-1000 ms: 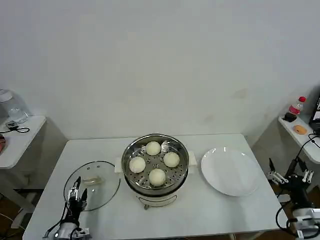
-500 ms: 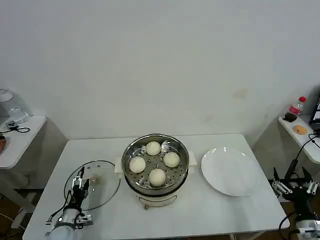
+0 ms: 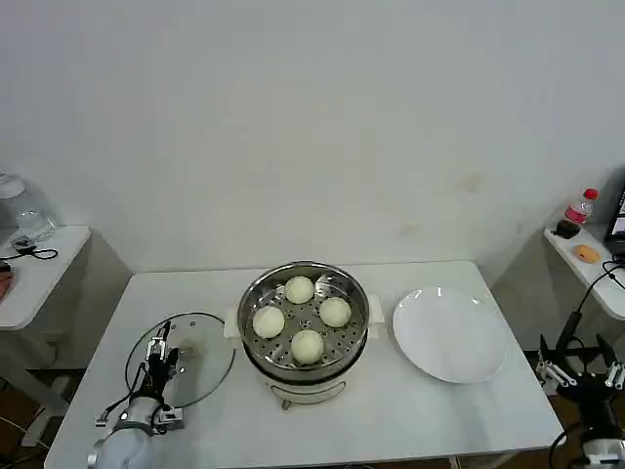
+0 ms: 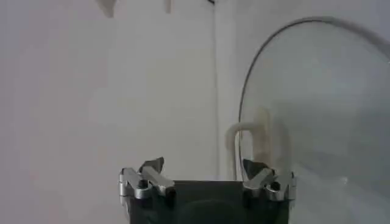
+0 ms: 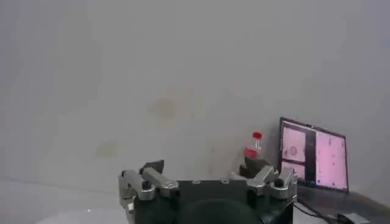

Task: Take steamed baozi put them in steamer then cover it.

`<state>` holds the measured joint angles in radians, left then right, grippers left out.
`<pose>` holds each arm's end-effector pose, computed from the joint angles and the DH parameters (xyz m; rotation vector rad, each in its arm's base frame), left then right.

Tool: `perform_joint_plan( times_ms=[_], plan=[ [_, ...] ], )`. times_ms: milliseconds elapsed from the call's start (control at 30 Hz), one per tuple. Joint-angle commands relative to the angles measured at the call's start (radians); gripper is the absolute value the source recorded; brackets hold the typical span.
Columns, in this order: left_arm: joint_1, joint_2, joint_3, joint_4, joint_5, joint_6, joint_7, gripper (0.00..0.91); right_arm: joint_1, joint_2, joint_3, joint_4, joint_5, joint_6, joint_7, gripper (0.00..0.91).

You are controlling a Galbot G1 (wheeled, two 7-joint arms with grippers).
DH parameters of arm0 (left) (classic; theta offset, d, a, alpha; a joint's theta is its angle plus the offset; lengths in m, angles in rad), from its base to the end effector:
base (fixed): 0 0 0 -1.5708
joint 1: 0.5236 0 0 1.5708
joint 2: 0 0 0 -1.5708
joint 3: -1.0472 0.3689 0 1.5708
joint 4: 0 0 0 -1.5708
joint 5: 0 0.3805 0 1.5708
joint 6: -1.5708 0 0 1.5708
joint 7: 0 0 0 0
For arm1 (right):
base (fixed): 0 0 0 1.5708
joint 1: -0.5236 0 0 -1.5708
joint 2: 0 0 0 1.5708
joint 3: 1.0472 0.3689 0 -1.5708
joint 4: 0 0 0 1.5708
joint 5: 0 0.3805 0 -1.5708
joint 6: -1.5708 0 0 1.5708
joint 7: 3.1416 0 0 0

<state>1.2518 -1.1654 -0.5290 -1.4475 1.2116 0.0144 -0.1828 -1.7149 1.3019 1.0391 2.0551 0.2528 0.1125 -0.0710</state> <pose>0.2923 0.1658 -0.4500 -0.0838 -2.0631 -2.1873 0.1429 -0.2110 -0.2919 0.3261 3.0669 -0.4118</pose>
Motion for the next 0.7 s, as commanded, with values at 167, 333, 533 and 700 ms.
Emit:
perform_joint_plan(
  times_ms=[167, 333, 533, 700],
  plan=[
    [-0.063, 0.003, 0.015, 0.069, 0.015, -0.002, 0.001, 0.0, -0.007, 0.005, 0.013, -0.003, 0.002, 0.005, -0.002, 0.907],
    [-0.063, -0.002, 0.008, 0.073, 0.028, -0.011, -0.009, 0.0, -0.003, 0.007, 0.007, -0.006, 0.001, 0.006, -0.003, 0.907],
    [-0.049, -0.016, -0.017, 0.062, 0.06, -0.036, -0.049, 0.0, 0.0, 0.007, 0.005, -0.005, 0.001, 0.008, -0.002, 0.907],
    [-0.019, -0.036, -0.06, 0.02, 0.098, -0.048, -0.097, 0.0, 0.003, 0.008, -0.008, -0.003, -0.005, 0.009, -0.001, 0.907]
  ],
)
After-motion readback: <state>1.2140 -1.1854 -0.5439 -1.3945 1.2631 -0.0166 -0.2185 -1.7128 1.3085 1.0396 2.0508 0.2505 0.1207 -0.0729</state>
